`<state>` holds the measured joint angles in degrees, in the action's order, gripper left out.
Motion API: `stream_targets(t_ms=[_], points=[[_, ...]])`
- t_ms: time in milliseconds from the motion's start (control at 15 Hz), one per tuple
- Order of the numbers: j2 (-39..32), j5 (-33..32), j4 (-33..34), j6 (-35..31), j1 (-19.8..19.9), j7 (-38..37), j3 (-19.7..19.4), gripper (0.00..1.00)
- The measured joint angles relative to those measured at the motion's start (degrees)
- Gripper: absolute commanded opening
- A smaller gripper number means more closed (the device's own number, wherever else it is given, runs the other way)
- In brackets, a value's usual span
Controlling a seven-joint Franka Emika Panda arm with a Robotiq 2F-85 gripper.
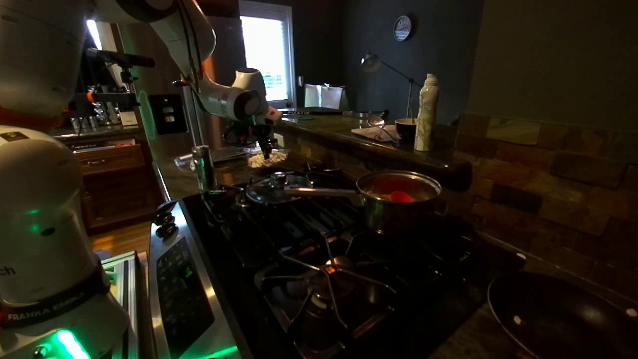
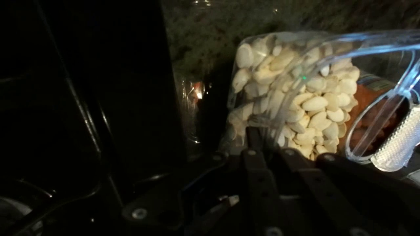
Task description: Move the glass bowl to the bottom part of the table
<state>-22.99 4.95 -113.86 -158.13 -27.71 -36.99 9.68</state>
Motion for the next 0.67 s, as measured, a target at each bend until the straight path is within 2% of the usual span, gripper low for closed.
stream_targets(t_ms=[67,133,267,667], points=[[-0.4,0.0,0.5,0.0,-0.1,-0.4,0.0,0.01],[-0.8,0.0,0.9,0.0,-0.2,-0.8,0.0,0.29],[-1.5,0.2,1.4,0.0,0.0,-1.0,0.0,0.35],[-2.0,0.9,1.5,0.0,2.2,2.1,0.4,0.81]])
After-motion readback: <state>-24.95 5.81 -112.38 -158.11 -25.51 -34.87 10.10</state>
